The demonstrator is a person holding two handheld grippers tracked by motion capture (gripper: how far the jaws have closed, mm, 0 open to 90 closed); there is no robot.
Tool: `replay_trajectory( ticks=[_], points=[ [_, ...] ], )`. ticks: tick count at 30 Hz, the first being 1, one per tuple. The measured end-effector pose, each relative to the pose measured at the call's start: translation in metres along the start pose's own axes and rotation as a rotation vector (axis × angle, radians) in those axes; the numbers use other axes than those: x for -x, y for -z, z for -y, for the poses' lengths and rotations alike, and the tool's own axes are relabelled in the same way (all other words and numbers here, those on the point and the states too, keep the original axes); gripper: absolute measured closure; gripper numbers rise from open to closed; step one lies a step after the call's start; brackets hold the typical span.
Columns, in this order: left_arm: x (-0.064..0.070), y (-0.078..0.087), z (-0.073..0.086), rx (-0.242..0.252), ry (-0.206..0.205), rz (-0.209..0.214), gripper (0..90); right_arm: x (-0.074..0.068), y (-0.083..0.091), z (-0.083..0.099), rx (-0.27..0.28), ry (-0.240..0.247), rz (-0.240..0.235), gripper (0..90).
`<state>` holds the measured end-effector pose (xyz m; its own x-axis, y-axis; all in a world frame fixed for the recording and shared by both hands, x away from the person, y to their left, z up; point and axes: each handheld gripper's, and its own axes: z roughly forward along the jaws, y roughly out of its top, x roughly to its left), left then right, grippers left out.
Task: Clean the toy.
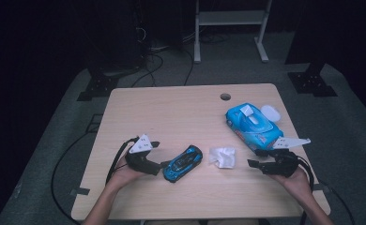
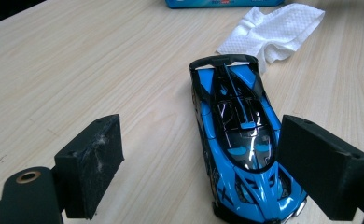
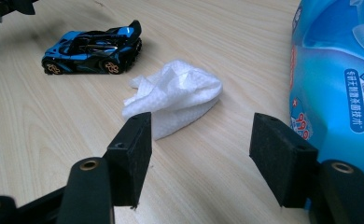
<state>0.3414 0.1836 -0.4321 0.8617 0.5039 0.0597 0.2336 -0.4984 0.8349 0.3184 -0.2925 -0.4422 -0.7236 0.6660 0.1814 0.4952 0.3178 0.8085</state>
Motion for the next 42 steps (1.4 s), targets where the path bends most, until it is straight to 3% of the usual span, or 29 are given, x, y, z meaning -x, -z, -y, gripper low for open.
replay_trajectory(
  ticks=[42],
  points=[
    [-0.002, 0.041, 0.039, 0.014, 0.051, -0.066, 11.0, -0.002, 0.002, 0.008, 0.007, 0.001, -0.005, 36.6]
  ],
)
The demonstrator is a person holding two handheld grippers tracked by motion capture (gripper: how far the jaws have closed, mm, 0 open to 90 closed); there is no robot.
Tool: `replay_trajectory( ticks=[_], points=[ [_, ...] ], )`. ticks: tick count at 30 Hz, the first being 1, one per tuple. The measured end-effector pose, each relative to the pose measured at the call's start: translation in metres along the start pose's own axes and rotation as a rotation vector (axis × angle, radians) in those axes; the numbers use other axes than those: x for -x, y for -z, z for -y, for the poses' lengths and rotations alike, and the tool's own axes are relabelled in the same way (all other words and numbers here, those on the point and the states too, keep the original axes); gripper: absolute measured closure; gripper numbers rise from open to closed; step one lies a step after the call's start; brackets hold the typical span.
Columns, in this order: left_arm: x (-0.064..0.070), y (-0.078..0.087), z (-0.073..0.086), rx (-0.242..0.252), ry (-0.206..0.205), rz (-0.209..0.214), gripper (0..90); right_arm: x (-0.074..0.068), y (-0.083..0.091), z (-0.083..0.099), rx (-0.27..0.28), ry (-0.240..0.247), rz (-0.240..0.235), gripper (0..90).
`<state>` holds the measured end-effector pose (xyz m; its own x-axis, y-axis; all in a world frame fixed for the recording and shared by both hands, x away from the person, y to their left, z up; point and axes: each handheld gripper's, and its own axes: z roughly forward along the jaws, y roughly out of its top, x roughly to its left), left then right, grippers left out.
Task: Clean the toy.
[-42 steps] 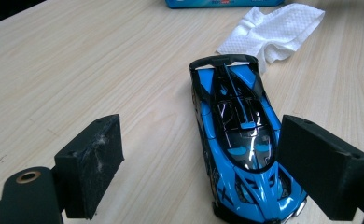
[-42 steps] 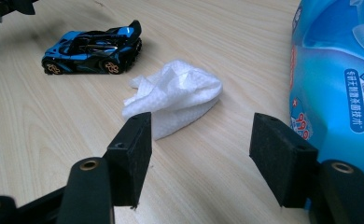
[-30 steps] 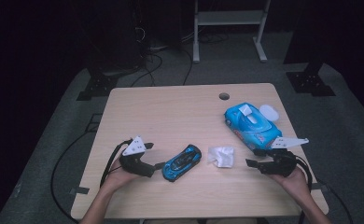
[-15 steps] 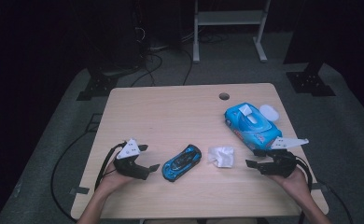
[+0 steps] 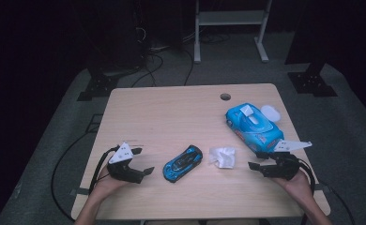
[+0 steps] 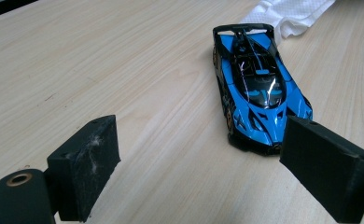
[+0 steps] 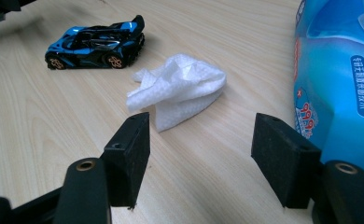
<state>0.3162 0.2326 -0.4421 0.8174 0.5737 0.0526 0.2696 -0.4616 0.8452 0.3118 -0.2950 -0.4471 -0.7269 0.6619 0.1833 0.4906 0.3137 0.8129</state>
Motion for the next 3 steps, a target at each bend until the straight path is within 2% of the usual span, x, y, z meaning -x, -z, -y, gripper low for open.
replay_trajectory(
  ticks=[3],
  points=[
    [-0.0009, 0.0005, 0.0006, 0.001, 0.004, 0.000, 11.0, -0.0002, 0.0002, 0.0018, 0.007, -0.002, -0.004, 36.5]
  ],
)
